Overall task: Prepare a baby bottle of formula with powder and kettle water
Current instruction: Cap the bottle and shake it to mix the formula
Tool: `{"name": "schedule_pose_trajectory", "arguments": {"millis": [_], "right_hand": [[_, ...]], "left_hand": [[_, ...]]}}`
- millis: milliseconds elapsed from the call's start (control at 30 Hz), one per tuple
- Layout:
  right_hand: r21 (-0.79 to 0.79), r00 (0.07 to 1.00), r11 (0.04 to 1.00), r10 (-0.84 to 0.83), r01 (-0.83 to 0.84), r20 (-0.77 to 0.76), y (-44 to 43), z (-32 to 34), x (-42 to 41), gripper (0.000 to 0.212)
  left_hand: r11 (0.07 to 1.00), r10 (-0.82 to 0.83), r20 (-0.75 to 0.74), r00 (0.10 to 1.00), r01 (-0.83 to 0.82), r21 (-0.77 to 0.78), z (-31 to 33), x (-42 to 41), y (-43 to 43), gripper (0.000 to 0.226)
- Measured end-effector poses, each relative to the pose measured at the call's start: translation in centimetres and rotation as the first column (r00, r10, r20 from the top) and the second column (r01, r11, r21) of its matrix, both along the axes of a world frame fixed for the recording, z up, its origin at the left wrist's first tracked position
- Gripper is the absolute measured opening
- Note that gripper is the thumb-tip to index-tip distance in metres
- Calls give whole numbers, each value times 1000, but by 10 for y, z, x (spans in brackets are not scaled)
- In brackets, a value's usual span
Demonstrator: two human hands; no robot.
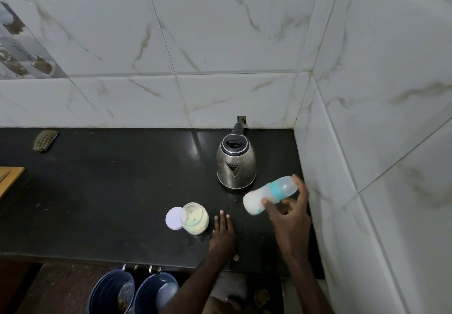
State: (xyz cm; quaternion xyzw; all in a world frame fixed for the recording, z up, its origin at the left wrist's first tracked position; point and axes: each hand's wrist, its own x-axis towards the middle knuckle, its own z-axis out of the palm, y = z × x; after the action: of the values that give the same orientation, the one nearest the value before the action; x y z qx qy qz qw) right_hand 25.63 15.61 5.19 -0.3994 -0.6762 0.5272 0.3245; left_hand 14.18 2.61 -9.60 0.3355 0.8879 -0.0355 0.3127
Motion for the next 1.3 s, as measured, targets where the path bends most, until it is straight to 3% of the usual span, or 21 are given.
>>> {"name": "schedule_pose_trajectory", "arguments": {"millis": [133, 267, 333, 533, 667, 733, 933, 1067, 1133, 1200, 1300], "right_hand": [[14, 981, 986, -164, 166, -103, 8, 11, -5, 90], [-21, 997, 998, 66, -65, 44, -11, -11, -2, 92], [-12, 993, 996, 85, -84, 79, -13, -14, -1, 94], [-61, 970, 975, -220, 215, -106, 2, 3, -3, 89], [-125, 1000, 992, 14, -11, 24, -15, -17, -2, 93], [-118, 998, 992, 53, -48, 37, -16, -20, 0, 92], [-129, 976, 973, -205, 193, -80, 3, -6, -3, 88], [-220, 991, 972, 102, -81, 88, -16, -24, -3, 85], [-215, 981, 968, 155, -127, 120, -18, -28, -1, 85], [-220, 996, 974, 71, -57, 57, -13, -20, -2, 83], [-262, 980, 952, -183, 157, -77, -4, -9, -4, 82]], "left_hand": [[1000, 16, -12, 1000, -16, 3, -3, 0, 2, 139], [1000, 15, -3, 1000, -15, -9, -2, 0, 3, 140], [1000, 9, -10, 1000, -9, -7, -1, 0, 2, 139], [1000, 14, -12, 1000, -14, 4, -2, 0, 2, 138], [1000, 15, -3, 1000, -15, -5, -1, 0, 3, 138], [1000, 24, 2, 1000, -24, -1, 0, 0, 2, 138], [1000, 24, 10, 1000, -25, 7, 1, 0, 2, 140], [1000, 24, 38, 999, -23, -6, 4, -1, 2, 138], [1000, 21, 46, 999, -21, 0, 5, -1, 0, 138], [1000, 18, 30, 999, -18, 3, 4, -1, -1, 140], [1000, 22, 25, 999, -22, -7, 1, -1, 2, 141]]}}
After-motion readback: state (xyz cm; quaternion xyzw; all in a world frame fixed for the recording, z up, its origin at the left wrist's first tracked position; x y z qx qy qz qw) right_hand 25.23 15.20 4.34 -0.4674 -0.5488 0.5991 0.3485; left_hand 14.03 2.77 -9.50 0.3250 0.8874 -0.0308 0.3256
